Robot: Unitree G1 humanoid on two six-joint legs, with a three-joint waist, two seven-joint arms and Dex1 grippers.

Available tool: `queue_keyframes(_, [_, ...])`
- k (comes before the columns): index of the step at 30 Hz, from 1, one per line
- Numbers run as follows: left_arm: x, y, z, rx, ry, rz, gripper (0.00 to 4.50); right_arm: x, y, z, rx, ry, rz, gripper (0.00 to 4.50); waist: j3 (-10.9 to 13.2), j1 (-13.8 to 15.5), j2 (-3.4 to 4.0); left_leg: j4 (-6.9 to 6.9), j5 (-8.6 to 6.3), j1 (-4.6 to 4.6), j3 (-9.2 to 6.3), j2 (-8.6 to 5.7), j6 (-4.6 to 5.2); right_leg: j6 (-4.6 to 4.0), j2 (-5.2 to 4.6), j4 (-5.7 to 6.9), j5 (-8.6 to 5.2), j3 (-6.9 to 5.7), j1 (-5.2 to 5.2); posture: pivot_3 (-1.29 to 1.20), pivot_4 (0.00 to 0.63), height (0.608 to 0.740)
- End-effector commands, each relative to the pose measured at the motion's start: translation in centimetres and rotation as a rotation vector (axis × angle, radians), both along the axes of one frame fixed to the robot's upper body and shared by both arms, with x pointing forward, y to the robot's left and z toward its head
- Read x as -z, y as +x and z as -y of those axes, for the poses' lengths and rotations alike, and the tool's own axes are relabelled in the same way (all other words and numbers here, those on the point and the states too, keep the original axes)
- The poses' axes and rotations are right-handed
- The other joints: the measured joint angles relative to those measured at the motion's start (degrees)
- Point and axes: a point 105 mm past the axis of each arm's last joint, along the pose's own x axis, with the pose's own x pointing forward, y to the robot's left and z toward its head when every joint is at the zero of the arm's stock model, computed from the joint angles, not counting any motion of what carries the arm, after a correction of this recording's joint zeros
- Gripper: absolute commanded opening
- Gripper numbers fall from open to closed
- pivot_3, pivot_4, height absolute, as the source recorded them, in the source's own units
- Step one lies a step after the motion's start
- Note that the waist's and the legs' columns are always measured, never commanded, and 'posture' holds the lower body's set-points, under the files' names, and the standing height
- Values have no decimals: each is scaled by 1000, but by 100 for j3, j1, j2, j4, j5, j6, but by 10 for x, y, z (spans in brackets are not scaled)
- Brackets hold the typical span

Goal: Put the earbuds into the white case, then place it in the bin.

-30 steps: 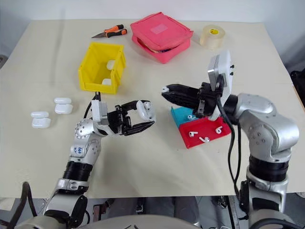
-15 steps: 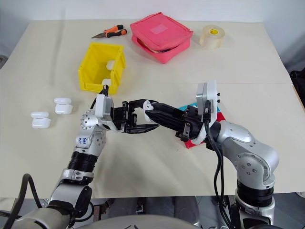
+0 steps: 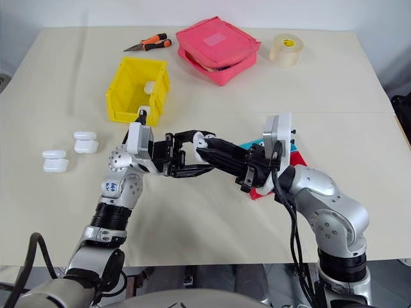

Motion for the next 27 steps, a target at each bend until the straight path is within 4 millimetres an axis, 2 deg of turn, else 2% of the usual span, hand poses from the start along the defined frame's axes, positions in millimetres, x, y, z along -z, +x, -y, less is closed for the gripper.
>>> queue_keyframes(1, [-18,-3,-2,2,-53,60,2776,7,3,6,32,-28,-14,509,0,1,0,0,0,0,0,0,0,0,0,0,0,0,0,0,150,740])
queue_keyframes(12, [-20,-2,-3,-20,-75,58,2776,18,7,13,61,-61,-33,509,0,5,0,1,0,0,0,0,0,0,0,0,0,0,1,0,150,740])
queue_keyframes(27, [-23,0,-5,-36,-83,66,2776,37,14,12,102,-136,-45,509,0,9,0,0,0,0,0,0,0,0,0,0,0,0,0,0,150,740])
